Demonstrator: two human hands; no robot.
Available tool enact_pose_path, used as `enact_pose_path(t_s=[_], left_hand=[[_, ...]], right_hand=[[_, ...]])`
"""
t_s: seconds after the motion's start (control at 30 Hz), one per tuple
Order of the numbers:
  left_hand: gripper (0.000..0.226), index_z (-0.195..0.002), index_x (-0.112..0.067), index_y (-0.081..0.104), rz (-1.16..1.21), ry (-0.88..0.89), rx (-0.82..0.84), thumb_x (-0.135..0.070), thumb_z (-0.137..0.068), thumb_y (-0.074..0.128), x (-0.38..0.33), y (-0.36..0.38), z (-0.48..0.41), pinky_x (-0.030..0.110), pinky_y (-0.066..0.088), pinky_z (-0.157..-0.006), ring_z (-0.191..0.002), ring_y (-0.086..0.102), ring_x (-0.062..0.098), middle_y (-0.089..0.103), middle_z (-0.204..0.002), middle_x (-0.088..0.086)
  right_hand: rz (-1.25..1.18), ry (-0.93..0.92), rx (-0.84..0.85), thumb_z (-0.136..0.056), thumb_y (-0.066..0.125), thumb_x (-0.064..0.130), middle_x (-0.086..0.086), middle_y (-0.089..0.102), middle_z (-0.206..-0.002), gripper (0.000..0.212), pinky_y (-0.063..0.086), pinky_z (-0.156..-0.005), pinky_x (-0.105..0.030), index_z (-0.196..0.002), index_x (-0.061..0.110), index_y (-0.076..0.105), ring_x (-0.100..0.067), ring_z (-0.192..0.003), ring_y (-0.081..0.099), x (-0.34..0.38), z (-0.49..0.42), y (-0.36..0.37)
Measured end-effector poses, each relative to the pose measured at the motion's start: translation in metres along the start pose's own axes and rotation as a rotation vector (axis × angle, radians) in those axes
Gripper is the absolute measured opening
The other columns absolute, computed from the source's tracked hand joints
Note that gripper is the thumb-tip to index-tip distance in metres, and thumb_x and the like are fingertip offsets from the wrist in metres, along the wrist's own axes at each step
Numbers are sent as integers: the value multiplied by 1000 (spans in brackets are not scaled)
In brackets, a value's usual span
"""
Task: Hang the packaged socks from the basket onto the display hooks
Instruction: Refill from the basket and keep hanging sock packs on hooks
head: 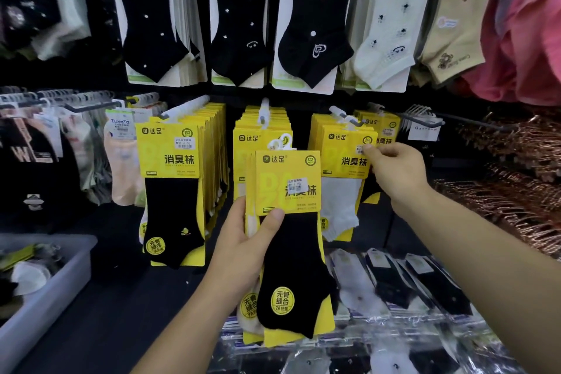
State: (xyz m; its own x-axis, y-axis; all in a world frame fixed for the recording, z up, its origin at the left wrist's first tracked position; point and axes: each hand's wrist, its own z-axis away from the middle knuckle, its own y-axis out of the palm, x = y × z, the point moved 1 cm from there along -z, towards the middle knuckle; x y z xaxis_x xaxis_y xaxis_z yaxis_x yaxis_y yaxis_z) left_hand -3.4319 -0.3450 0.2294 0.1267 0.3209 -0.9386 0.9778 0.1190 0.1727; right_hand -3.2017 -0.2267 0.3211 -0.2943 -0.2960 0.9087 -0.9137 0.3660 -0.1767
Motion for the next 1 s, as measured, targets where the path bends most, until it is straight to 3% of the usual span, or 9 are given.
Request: enact_pose_path(t_s=[0.1,0.23,0.33,0.43,0.53,0.63,0.8,0.87,1.0], left_hand=[[42,-123,-41,66,2,-8,-9,-51,-84,77,1,-1,-1,33,58,-93,-113,75,11,78,-121,-10],[46,-117,-45,69,-25,8,-5,-58,-75,79,2,2,0,39,57,-95,-113,75,13,79,-120,-7],[42,-111,-45,71,-39,28,6,-52,-72,84,2,5,1,39,59,-92,-111,76,17,80,-117,-3],[49,-113,-38,70,-27,31,5,-49,-69,87,3,7,3,33,63,-87,-110,77,19,80,-116,-1],[62,-120,-27,65,-19,22,4,-53,-67,85,1,10,4,29,63,-85,-108,77,16,80,-115,-2],[50,-120,-28,65,-32,8,14,-52,-82,87,0,13,5,25,60,-84,-108,76,12,80,-114,-6],[42,-119,-25,67,-3,13,6,-43,-81,73,2,9,5,26,61,-79,-105,77,17,81,-112,-3],[42,-122,-23,66,21,10,-2,-40,-83,73,2,7,4,33,64,-83,-106,78,19,81,-114,-1],[42,-124,-26,65,25,12,-26,-39,-85,72,-1,0,3,32,64,-80,-105,79,17,81,-115,-4]], right_hand=[[42,0,-32,-94,69,33,2,59,-76,28,43,-60,-27,-93,6,64,-11,-67,55,2,14,-1],[-55,-50,285,-87,68,56,-4,70,-82,47,50,-61,-26,-88,9,68,-6,-66,63,20,52,7],[-52,-48,417,-83,73,52,-23,68,-99,46,53,-64,-37,-94,8,66,-26,-77,64,27,70,16],[-108,-28,403,-91,73,33,-26,70,-103,30,58,-78,-53,-99,5,68,-40,-92,69,24,72,16],[-207,28,416,-92,71,27,-9,78,-95,20,62,-75,-40,-101,9,72,-26,-92,75,17,70,10],[-263,51,418,-94,69,25,-5,79,-95,17,59,-68,-28,-102,10,73,-21,-89,76,9,67,7],[-297,77,308,-101,60,22,-1,79,-98,17,60,-80,-32,-103,12,73,-18,-95,75,1,51,-7],[-289,83,218,-102,59,21,1,79,-99,16,58,-88,-37,-104,14,74,-16,-97,75,-1,39,-15],[-276,69,104,-103,57,18,5,79,-94,16,62,-83,-34,-102,17,73,-15,-93,75,1,21,-23]])
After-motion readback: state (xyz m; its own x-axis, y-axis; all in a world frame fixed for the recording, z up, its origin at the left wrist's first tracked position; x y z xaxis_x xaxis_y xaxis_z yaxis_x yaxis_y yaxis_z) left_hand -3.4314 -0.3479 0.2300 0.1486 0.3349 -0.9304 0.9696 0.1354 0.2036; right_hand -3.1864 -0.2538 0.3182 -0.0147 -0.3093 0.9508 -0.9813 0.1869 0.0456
